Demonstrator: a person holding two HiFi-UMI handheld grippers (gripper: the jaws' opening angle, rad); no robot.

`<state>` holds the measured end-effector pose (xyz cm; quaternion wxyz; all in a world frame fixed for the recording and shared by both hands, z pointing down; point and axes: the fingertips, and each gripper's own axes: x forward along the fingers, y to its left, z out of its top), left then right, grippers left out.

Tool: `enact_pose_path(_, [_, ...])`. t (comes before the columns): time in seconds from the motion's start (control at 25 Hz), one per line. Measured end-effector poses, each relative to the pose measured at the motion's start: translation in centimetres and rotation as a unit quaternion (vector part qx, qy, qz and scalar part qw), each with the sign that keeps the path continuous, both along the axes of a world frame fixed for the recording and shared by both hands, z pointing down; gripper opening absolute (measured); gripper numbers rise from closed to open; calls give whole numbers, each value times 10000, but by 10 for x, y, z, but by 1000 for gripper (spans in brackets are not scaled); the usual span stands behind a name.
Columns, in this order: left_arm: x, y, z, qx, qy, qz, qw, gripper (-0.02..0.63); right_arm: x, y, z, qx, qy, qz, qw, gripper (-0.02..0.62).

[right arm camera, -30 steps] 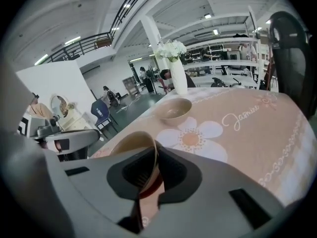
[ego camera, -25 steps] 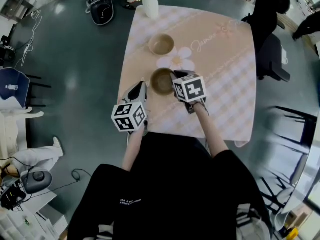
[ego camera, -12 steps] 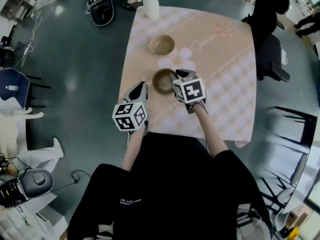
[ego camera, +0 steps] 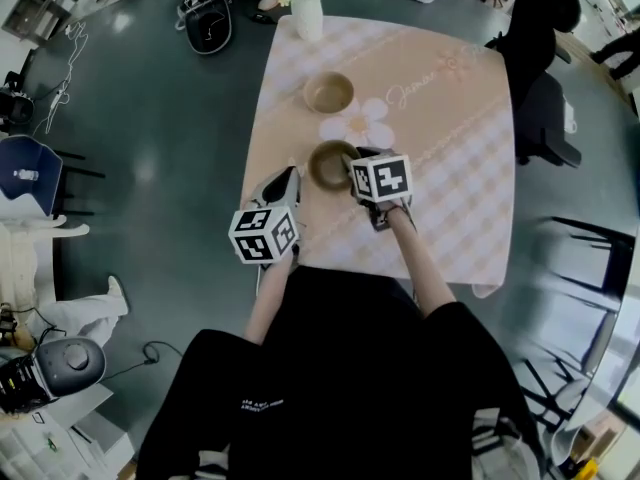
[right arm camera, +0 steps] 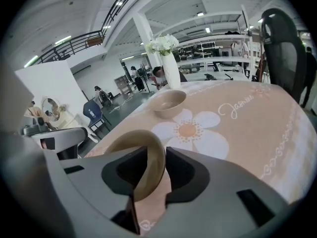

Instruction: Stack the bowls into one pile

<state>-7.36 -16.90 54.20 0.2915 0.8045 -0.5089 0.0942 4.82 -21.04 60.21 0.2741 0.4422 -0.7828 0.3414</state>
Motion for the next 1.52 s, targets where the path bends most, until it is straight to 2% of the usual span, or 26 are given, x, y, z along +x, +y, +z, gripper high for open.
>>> enact_pose_path(0.12, [1, 1, 3, -28, -7, 22, 10000, -3, 4, -1, 5, -56, 8, 106, 9999, 83])
enact_pose_path(0.2, [0, 2, 3, -39, -4, 30, 10000, -3, 7, -2, 6, -113, -27, 182, 9998, 21])
enact_pose_path(0.24, [-1, 2, 3, -40, -2, 32, 10000, -3, 7, -2, 5, -152, -71, 203, 9997, 18])
enact_pose_path(0.64, [-6, -2, 2, -32, 34, -28, 10000, -3, 3, 0, -1, -231, -485, 232, 9983, 15])
enact_pose_path(0.84, [-6, -9, 3, -12, 64, -58, 10000, -3, 10, -9, -8, -206, -847, 518, 9948, 15])
enact_pose_path(1.04, [-4, -18, -1, 15, 69, 3, 10000, -3, 15, -26, -23, -29, -1041, 748, 9917, 15])
enact_pose_path(1.28, [25, -9, 14, 140, 37, 25, 9999, -3, 48, -25, -23, 329, -1392, 996, 9847, 15])
enact_pose_path(1.52, [4, -46, -4, 51, 108, 46, 9999, -3, 32, -74, -56, 562, -1514, 1292, 9784, 17])
